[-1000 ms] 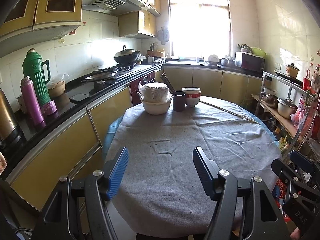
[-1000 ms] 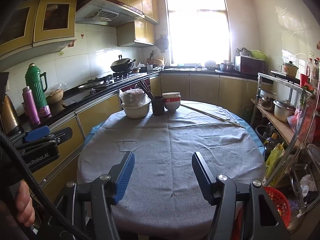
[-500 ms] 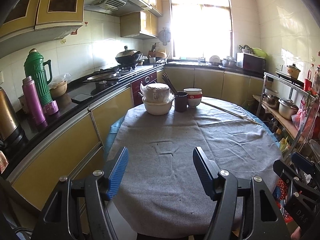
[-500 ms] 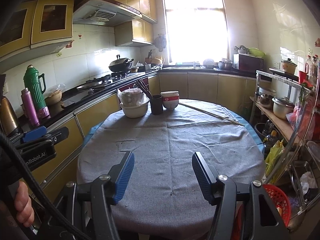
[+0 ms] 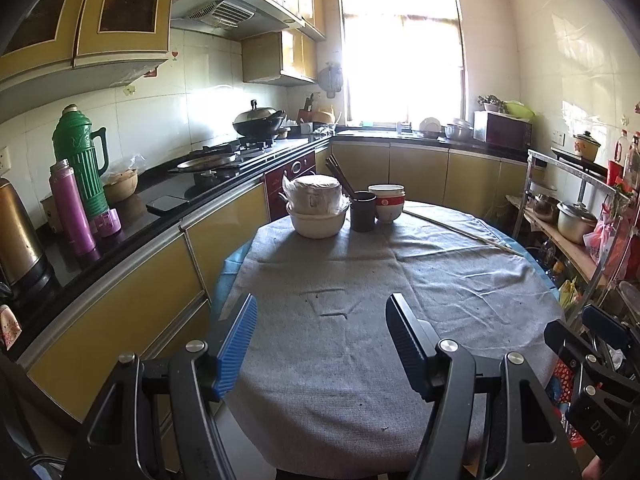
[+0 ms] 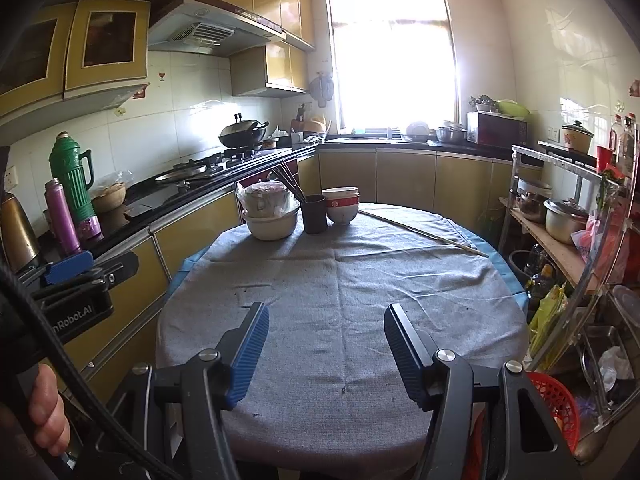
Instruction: Collect trash
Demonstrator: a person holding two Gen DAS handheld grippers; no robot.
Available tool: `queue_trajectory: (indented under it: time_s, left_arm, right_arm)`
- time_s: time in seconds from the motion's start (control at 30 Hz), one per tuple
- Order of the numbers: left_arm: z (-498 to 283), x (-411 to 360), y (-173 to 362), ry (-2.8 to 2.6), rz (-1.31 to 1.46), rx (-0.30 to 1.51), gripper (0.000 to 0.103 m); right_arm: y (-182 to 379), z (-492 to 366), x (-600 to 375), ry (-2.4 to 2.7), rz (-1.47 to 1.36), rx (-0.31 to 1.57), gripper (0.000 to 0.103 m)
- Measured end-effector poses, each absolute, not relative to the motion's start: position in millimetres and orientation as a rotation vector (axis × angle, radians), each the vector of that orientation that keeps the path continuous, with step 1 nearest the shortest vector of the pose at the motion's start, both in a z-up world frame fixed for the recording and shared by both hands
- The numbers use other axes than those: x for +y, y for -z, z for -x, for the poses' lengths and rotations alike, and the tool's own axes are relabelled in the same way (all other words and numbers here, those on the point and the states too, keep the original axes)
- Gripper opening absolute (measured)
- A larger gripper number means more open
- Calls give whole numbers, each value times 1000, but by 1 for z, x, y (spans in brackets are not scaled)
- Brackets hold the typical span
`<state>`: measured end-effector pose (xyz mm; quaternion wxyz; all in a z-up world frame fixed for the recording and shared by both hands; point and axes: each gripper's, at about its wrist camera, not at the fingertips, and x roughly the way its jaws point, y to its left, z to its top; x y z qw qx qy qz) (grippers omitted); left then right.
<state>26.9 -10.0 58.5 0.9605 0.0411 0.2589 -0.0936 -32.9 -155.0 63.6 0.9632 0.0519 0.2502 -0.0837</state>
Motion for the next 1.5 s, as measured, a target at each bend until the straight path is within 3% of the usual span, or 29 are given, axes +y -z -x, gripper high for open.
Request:
queue_trajectory:
  time_s: [1.13, 1.5]
  left_arm:
    - [-22, -9, -64, 179, -89, 508, 68]
    - [-46, -4, -48, 159, -98, 563, 68]
  right_arm:
    - [-70, 36, -152, 170, -107, 498, 65]
    - [-55, 3, -159, 150, -119, 528, 66]
